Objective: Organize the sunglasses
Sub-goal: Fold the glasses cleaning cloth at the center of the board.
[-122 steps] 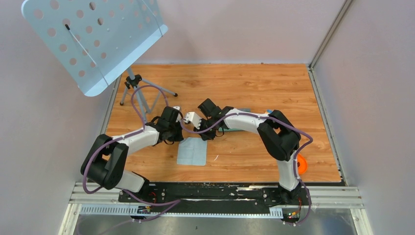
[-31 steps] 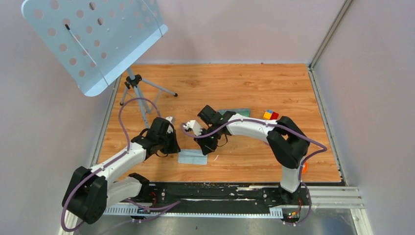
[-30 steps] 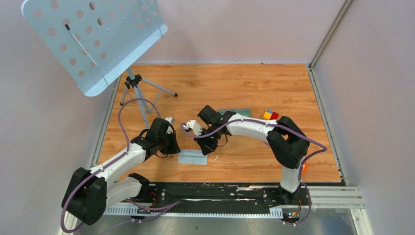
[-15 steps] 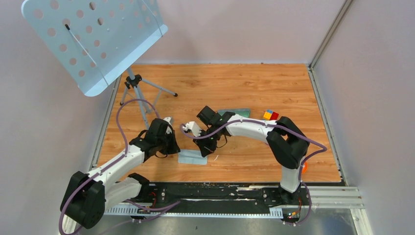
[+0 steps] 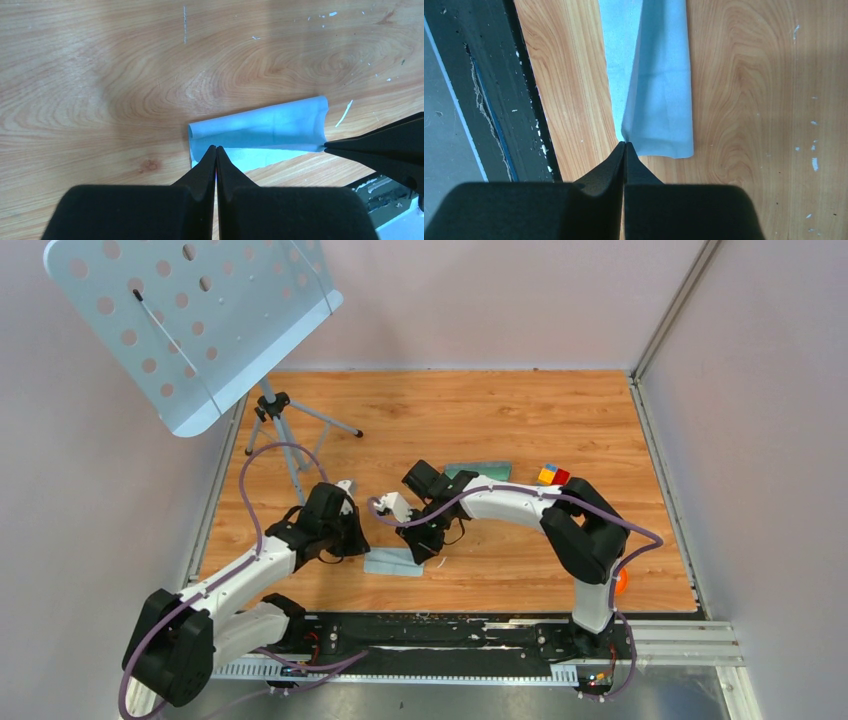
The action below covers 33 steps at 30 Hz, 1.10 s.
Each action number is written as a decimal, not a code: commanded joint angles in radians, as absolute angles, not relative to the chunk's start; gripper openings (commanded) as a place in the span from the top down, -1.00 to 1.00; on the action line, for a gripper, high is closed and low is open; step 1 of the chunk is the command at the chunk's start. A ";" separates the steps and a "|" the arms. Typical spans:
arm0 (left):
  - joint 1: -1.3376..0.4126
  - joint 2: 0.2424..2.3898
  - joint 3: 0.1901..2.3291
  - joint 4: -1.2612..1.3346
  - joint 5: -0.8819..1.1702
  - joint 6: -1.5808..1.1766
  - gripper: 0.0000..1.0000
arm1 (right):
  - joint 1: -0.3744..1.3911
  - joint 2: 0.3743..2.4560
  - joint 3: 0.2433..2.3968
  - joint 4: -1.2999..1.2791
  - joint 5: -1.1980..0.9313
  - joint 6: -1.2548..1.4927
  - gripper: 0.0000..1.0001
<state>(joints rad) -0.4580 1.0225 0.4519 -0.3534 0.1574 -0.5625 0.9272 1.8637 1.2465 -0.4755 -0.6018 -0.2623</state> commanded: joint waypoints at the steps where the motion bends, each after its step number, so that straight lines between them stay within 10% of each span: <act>1: -0.468 1.030 0.436 -0.347 0.168 -0.576 1.00 | 0.942 1.881 1.231 -0.505 -0.598 -0.280 1.00; 33: -0.471 1.033 0.446 -0.359 0.139 -0.571 1.00 | 0.954 1.935 1.273 -0.534 -0.611 -0.287 1.00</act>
<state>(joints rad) -0.4671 1.0275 0.4435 -0.3531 0.1471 -0.5762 0.9344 1.9190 1.2491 -0.4854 -0.6029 -0.2726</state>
